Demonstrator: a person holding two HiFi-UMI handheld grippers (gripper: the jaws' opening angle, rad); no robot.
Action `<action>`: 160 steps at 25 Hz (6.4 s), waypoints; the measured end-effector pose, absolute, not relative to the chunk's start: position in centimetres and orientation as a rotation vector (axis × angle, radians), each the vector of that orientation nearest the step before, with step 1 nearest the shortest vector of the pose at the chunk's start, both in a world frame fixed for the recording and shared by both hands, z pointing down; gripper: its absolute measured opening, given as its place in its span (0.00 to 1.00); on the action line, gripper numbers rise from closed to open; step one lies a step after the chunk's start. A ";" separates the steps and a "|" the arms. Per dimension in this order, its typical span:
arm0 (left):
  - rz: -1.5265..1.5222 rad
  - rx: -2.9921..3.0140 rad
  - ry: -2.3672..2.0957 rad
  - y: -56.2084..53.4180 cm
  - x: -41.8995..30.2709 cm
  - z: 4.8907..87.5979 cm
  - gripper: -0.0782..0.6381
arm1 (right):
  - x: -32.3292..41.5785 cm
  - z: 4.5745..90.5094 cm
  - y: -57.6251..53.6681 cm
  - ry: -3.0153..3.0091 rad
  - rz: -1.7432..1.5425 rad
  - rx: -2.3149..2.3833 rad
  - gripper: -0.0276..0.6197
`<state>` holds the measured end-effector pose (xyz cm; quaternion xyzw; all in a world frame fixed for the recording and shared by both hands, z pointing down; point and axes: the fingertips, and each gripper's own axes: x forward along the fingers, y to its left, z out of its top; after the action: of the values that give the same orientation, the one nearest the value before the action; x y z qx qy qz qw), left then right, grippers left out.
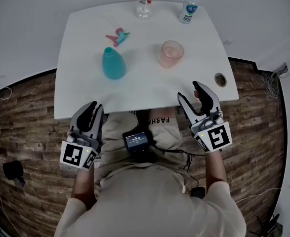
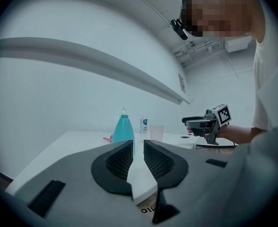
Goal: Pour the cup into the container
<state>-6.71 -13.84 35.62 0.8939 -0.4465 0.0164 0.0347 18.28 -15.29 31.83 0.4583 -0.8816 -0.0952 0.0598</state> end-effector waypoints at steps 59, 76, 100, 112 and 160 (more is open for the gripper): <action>0.178 2.834 -1.391 -16.9 -7.5 32.6 0.31 | 18.6 32.7 -22.5 -2.606 -0.230 1.183 0.45; 0.172 2.838 -1.396 -17.8 -7.5 32.2 0.31 | 19.8 34.4 -25.6 -2.619 -0.105 1.160 0.52; 0.187 2.828 -1.367 -18.5 -7.3 33.2 0.32 | 19.5 35.4 -27.8 -2.667 -0.059 1.016 0.59; 0.208 2.816 -1.365 -18.4 -7.2 33.8 0.32 | 18.4 36.9 -28.4 -2.688 -0.085 0.822 0.59; 0.237 2.784 -1.372 -17.6 -7.8 34.4 0.32 | 16.6 37.7 -30.0 -2.747 -0.032 0.476 0.59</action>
<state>-7.78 -17.65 34.36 0.8944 -0.4406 0.0761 0.0144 16.55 -30.04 37.67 0.1682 -0.9699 -0.0113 0.1759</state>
